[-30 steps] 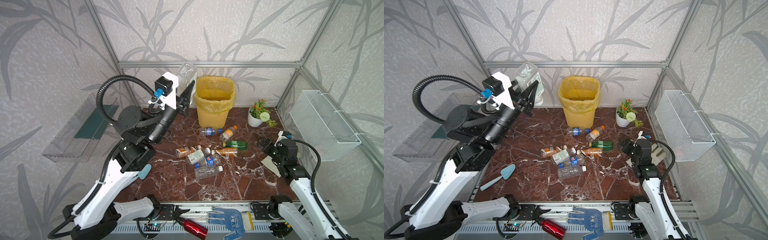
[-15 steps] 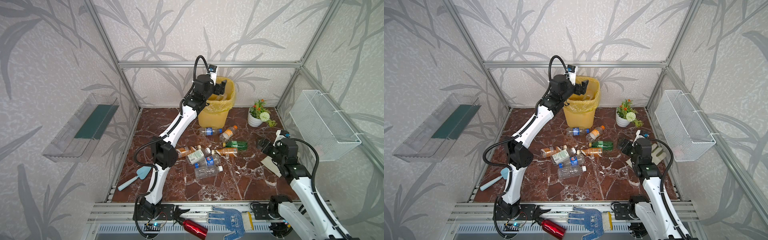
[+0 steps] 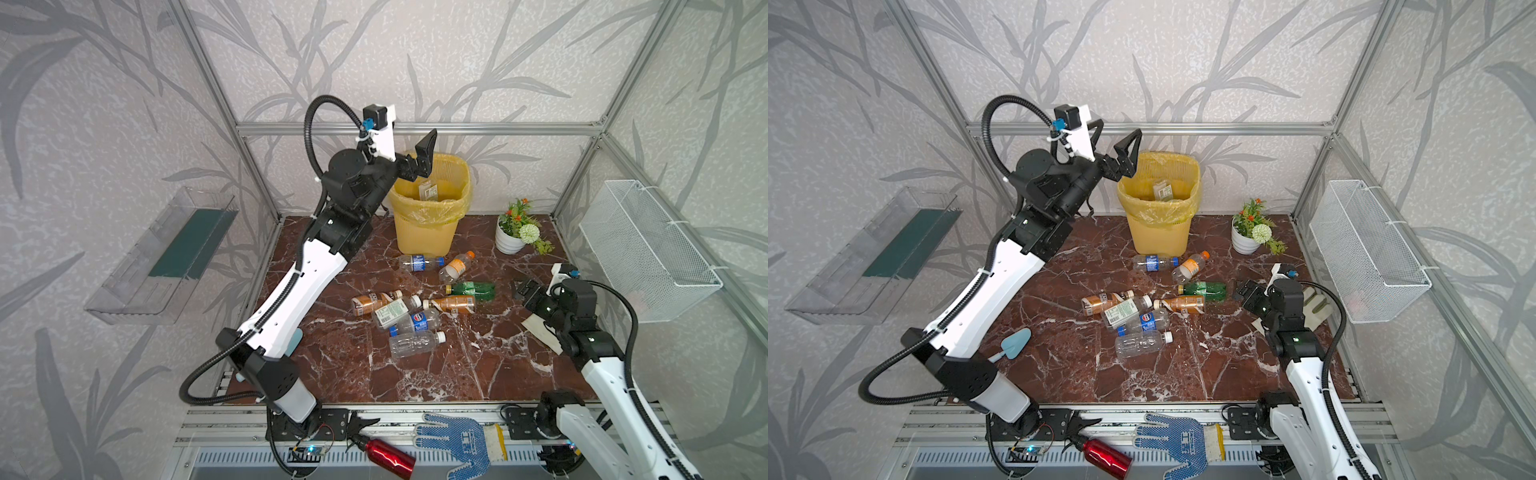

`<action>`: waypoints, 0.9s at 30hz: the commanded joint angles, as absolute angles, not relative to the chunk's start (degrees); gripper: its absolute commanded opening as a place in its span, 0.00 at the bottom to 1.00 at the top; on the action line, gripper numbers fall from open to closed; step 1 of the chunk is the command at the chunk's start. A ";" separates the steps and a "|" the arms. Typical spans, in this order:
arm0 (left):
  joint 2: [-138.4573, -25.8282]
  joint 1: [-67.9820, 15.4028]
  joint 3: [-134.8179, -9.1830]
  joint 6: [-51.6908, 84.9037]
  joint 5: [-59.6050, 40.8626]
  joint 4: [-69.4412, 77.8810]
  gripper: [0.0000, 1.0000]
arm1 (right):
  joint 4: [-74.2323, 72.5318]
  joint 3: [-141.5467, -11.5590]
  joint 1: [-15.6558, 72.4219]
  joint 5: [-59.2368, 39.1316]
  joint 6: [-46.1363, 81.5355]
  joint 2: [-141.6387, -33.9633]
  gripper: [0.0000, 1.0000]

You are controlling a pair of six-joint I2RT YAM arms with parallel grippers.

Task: Throw the plastic bottles in the bin
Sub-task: 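Lift the clear bottle with the left gripper and drop it into the bin, then lower the left gripper onto a clear white-capped bottle near the robot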

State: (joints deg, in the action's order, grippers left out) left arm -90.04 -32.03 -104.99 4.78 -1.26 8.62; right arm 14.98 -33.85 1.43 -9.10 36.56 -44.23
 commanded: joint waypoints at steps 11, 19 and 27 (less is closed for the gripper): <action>-67.54 -33.51 -57.82 2.79 0.59 -1.78 0.99 | 11.69 -30.25 14.46 -3.62 48.07 -49.97 0.93; -62.75 -49.09 -48.80 0.28 7.34 -21.25 0.98 | 5.88 -28.26 16.04 -1.76 52.56 -52.91 0.93; -69.24 -56.62 -50.79 1.56 6.87 -33.21 0.92 | 8.37 -27.87 16.00 2.01 51.50 -51.02 0.94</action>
